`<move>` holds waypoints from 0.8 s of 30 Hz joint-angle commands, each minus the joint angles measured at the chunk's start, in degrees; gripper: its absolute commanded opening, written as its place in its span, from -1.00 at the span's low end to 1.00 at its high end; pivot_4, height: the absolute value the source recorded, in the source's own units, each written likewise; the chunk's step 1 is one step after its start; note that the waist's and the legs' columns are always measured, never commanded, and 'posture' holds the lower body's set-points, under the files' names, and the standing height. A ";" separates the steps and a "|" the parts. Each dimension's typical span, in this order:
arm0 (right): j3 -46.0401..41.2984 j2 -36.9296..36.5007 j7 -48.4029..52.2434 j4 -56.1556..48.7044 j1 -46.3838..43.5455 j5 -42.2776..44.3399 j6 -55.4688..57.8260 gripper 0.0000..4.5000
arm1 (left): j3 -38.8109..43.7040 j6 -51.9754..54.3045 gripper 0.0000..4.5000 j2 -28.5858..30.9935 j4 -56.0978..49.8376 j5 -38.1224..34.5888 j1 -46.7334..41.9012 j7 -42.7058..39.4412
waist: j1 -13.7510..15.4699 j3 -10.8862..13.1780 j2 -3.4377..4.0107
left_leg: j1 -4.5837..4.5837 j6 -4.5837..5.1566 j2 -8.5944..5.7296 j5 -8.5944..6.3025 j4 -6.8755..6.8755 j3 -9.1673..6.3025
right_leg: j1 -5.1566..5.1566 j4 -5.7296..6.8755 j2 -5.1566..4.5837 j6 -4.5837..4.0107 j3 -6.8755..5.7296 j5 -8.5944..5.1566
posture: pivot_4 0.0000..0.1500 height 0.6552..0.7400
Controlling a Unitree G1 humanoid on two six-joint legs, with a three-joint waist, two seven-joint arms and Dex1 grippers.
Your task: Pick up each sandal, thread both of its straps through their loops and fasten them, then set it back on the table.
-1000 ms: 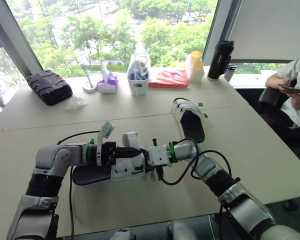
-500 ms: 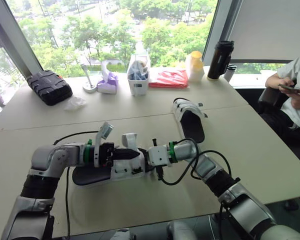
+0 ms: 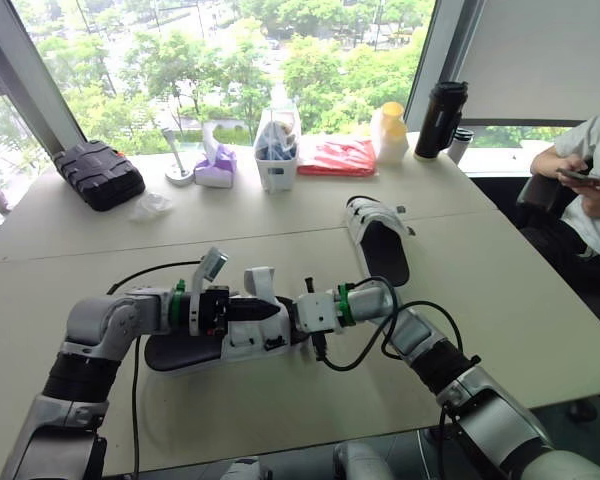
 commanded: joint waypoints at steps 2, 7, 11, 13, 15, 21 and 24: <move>3.37 -0.67 1.21 2.69 2.68 -3.80 2.38 -1.00 | -1.88 -3.39 -0.98 0.59 -0.94 2.60 1.23 -0.90 | 0.00 0.00 0.01 | 0.00 0.00 0.00 0.00 -0.01 0.01 | 0.00 0.00 0.00 0.00 0.00 0.00 | 1.00 1.00; 3.37 -0.72 1.22 2.77 2.67 -3.84 2.34 -1.00 | -2.39 -7.97 -0.98 1.22 -1.56 4.45 2.56 -2.86 | -0.01 -0.01 0.01 | 0.01 0.00 0.00 0.00 -0.01 0.02 | 0.00 0.00 0.00 -0.02 0.01 0.01 | 1.00 1.00; 3.36 -0.69 1.22 2.79 2.64 -3.84 2.40 -1.00 | -2.24 -10.89 -0.98 1.08 -3.30 4.81 3.81 -4.18 | 0.00 -0.01 0.01 | 0.00 0.00 0.01 0.00 -0.01 0.02 | 0.00 0.00 0.00 -0.03 0.01 0.01 | 1.00 1.00; 3.35 -0.75 1.27 2.66 2.71 -3.80 2.40 -1.00 | -2.19 -13.12 -0.98 0.84 -4.23 5.21 4.42 -4.92 | -0.01 -0.01 0.01 | 0.00 0.00 0.01 0.00 -0.01 0.03 | 0.00 0.00 0.00 -0.02 0.02 0.01 | 1.00 1.00; 3.34 -0.78 1.30 2.55 2.78 -3.78 2.42 -1.00 | -1.93 -14.12 -0.98 0.49 -4.46 5.32 4.67 -4.91 | 0.00 -0.01 0.01 | 0.00 0.00 0.01 0.00 -0.01 0.03 | 0.00 -0.01 0.00 -0.02 0.02 0.01 | 1.00 1.00; 3.37 -0.65 1.25 2.64 2.73 -3.81 2.42 -1.00 | -1.80 -21.79 -0.98 -0.81 -5.20 7.89 6.05 -5.23 | 0.02 -0.01 0.01 | 0.00 0.00 0.01 0.00 -0.01 0.03 | 0.00 -0.01 0.00 -0.04 0.02 0.02 | 1.00 1.00; 3.42 -0.63 1.34 2.61 2.77 -3.78 2.46 -1.00 | -2.45 -26.55 -0.98 -0.73 -3.98 10.86 6.74 -5.55 | 0.03 -0.01 0.01 | 0.00 0.00 0.01 0.00 -0.01 0.04 | 0.00 -0.01 0.00 -0.04 0.02 0.02 | 1.00 1.00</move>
